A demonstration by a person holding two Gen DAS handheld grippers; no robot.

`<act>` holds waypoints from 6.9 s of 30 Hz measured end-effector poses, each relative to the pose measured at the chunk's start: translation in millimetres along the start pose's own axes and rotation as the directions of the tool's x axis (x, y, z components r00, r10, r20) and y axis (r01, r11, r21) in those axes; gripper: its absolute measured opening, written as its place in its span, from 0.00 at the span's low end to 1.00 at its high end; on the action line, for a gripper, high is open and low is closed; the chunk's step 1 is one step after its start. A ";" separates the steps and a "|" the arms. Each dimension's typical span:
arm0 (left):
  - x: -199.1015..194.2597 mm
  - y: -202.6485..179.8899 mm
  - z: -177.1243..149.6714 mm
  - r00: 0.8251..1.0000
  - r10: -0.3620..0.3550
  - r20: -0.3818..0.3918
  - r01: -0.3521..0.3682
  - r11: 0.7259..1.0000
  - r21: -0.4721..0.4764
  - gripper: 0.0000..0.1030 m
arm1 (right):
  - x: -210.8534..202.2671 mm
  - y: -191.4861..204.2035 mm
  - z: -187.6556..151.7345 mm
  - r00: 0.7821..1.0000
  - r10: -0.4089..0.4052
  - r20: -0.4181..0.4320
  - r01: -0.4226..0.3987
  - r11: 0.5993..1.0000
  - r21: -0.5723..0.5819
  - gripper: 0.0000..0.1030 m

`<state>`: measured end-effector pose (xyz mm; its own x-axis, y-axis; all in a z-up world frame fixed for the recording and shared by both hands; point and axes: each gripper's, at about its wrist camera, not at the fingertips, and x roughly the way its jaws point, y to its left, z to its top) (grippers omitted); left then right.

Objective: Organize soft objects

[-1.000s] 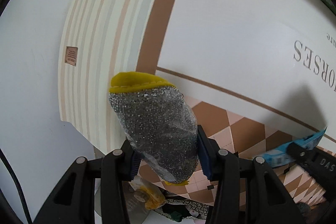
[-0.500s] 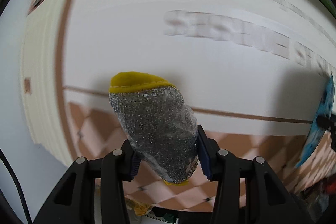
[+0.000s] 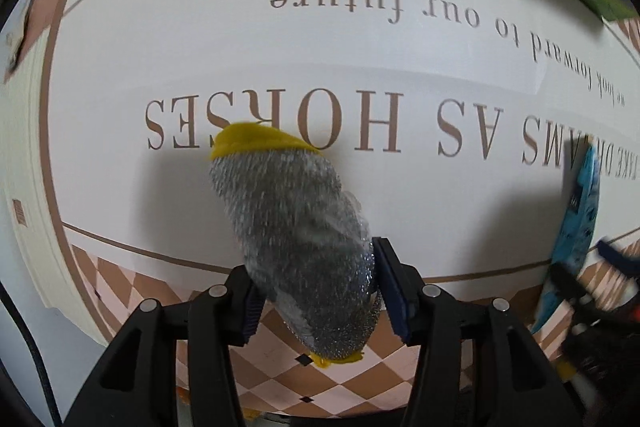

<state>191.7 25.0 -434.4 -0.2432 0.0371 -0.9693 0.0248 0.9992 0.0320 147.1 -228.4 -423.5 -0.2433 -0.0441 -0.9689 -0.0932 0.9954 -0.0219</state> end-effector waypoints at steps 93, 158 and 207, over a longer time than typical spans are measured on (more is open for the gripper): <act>-234.8 -96.7 203.7 0.957 -0.075 0.279 0.031 0.987 0.160 0.97 | -201.8 -45.5 203.8 0.953 0.061 0.298 -0.103 0.986 0.130 1.00; -411.5 -58.7 -197.5 0.597 0.001 0.802 -0.017 1.000 0.011 0.98 | -426.0 -24.9 -207.3 0.590 -0.075 0.804 -0.079 0.986 0.149 1.00; -413.5 -56.3 -179.9 0.569 0.046 0.821 -0.039 0.999 -0.029 1.00 | -438.7 -23.0 -173.0 0.569 -0.123 0.813 -0.040 0.983 0.177 1.00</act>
<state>116.4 -43.7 8.4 0.6590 0.0539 -0.7502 0.0056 0.9970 0.0766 89.0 -246.6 44.7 0.6579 -0.0784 -0.7490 0.0889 0.9957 -0.0261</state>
